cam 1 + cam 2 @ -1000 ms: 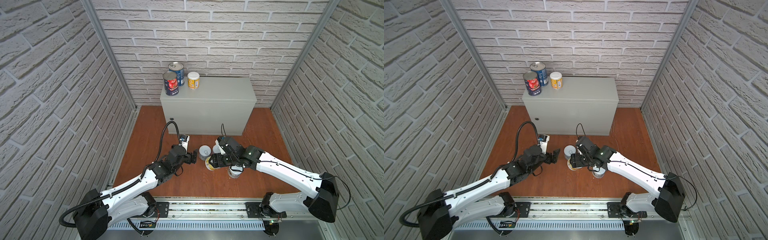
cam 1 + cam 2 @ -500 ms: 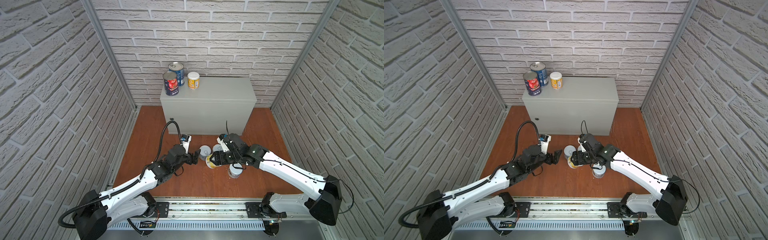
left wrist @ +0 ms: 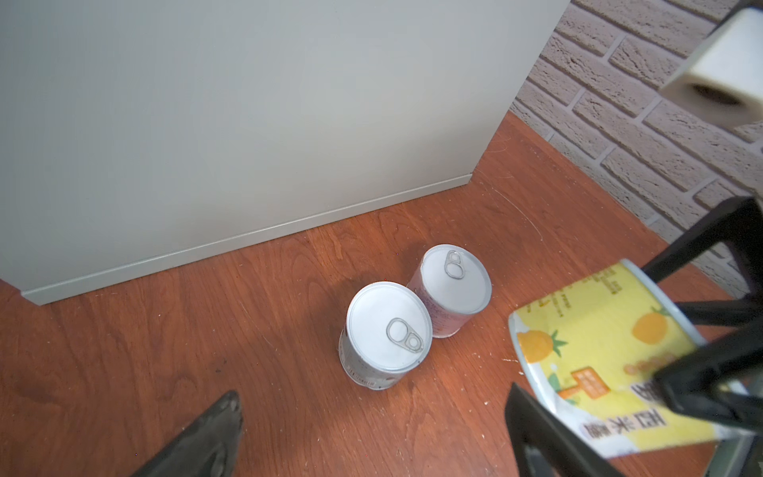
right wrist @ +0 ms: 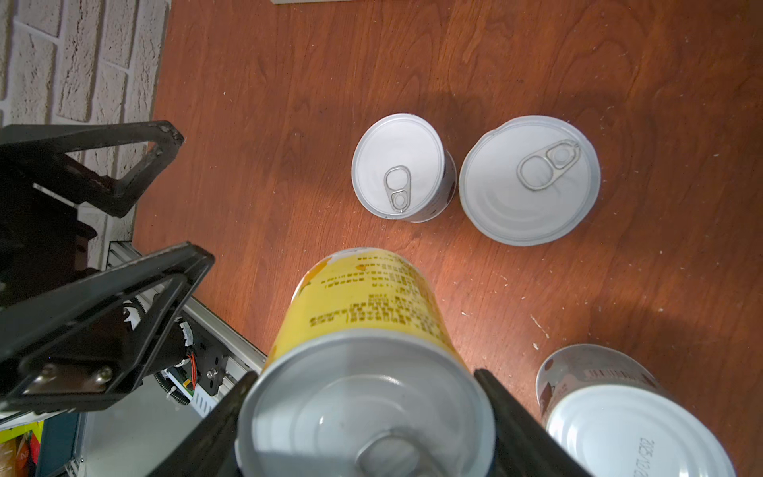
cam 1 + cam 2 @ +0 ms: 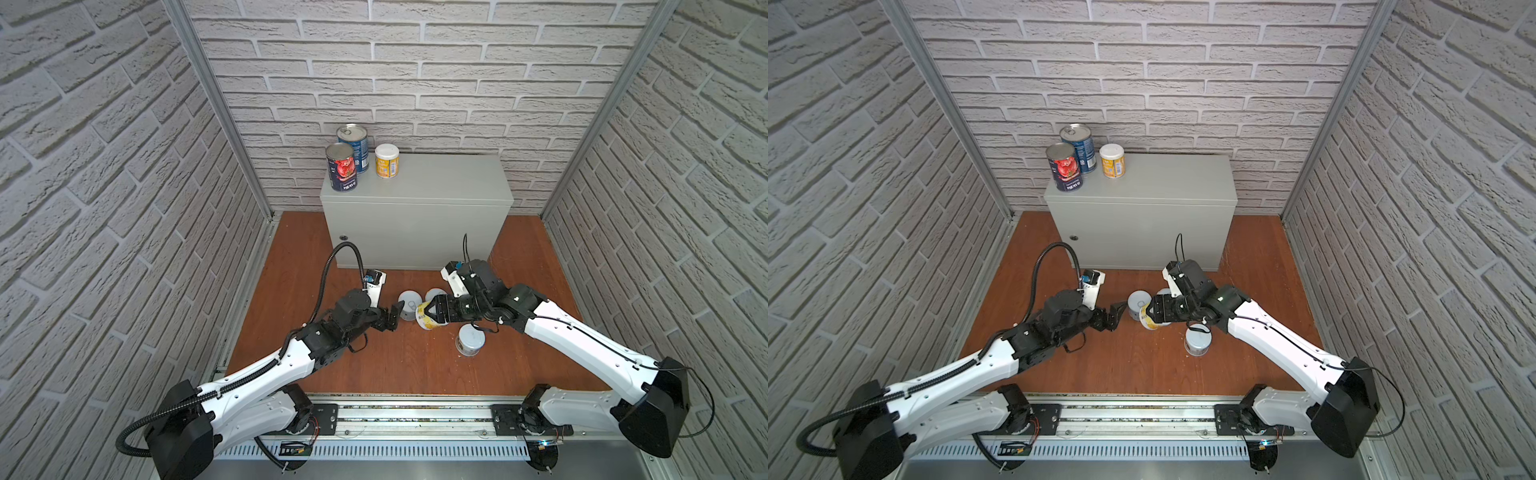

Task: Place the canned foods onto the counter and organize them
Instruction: 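Lift the yellow-labelled can with the right gripper toward the left gripper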

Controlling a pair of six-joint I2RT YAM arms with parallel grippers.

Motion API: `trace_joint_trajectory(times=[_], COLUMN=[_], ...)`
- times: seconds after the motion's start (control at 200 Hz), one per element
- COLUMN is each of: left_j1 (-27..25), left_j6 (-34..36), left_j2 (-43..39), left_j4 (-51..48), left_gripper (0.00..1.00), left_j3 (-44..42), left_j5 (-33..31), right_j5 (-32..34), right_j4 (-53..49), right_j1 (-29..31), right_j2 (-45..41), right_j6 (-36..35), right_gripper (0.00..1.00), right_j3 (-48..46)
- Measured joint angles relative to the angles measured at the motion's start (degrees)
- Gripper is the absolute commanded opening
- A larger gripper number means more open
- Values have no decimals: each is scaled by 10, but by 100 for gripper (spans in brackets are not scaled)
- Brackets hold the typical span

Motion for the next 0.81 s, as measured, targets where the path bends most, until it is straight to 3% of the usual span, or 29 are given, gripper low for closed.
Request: trace_joint_trajectory(times=[0.395, 0.805], left_j1=[-6, -65], left_j6=[1, 68], left_j2=[-49, -36], left_j4=[-6, -1], left_gripper=[98, 98], left_j3=[0, -3], left_j5=[34, 92], right_j5=[-24, -48], right_j4=[10, 21], right_j1=[-28, -46], right_j2=[12, 5], right_j6=[-17, -26], right_gripper=[65, 65], right_j3=[0, -4])
